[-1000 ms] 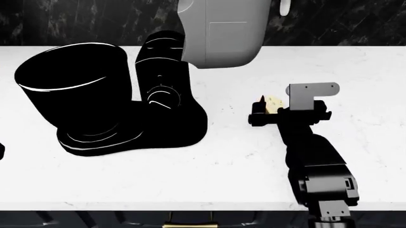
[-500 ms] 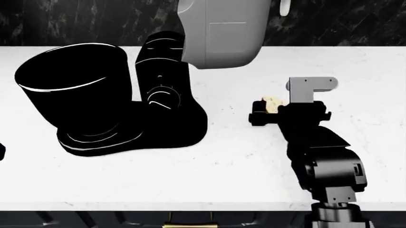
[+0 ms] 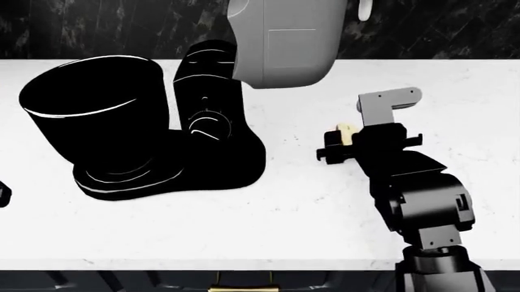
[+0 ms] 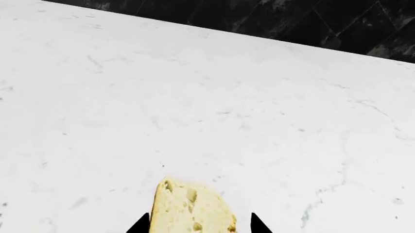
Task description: Place the bread in the stand mixer bowl.
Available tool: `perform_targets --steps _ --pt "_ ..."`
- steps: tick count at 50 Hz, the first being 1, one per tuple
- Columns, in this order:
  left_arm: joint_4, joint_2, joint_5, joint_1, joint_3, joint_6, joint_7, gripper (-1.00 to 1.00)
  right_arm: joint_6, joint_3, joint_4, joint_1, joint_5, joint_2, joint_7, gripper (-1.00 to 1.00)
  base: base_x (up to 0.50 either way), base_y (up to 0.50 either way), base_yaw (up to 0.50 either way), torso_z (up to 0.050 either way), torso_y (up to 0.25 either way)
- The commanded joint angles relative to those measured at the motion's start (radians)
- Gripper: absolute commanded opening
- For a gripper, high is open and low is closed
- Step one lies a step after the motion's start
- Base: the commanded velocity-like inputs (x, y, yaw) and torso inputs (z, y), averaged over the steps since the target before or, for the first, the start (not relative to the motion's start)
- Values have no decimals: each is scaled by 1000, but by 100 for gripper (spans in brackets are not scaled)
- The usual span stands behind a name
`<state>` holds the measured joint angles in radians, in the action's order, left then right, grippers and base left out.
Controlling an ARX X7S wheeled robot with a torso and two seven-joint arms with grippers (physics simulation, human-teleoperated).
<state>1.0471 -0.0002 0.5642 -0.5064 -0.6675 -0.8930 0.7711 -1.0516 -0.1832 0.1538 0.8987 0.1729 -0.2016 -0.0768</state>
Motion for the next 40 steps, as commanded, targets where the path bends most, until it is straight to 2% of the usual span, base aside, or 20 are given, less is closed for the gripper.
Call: perform_targets --steps 1,9,14,18,26,31,33,40 --pt "0 0 3 4 -1 2 0 100 -49 -21 27 -39 30 2 69 -100 0 0 0 -10 0" --pt "0 0 -15 18 -7 8 -12 100 -39 -19 24 -43 42 6 77 -100 -1 0 0 0 0" --pt "0 0 -11 10 -17 5 -1 100 -71 16 -68 -49 67 0 73 -100 -2 0 0 -2 0" --pt "0 0 -16 14 -16 5 -6 100 -146 57 -216 -73 105 -6 69 -100 0 1 0 0 0" --pt "0 0 -34 21 -30 10 -7 100 -402 221 -662 -175 235 10 64 -100 0 0 0 0 0" --pt "0 0 -31 19 -23 9 -8 100 -511 295 -815 -183 294 26 58 -100 0 0 0 0 0" --pt "0 0 -38 23 -24 8 -13 100 -518 317 -848 -200 387 14 0 -100 0 0 0 0 0" --pt "0 0 -42 19 -43 7 -2 100 -516 401 -934 -283 948 -44 -349 -100 0 0 0 0 0"
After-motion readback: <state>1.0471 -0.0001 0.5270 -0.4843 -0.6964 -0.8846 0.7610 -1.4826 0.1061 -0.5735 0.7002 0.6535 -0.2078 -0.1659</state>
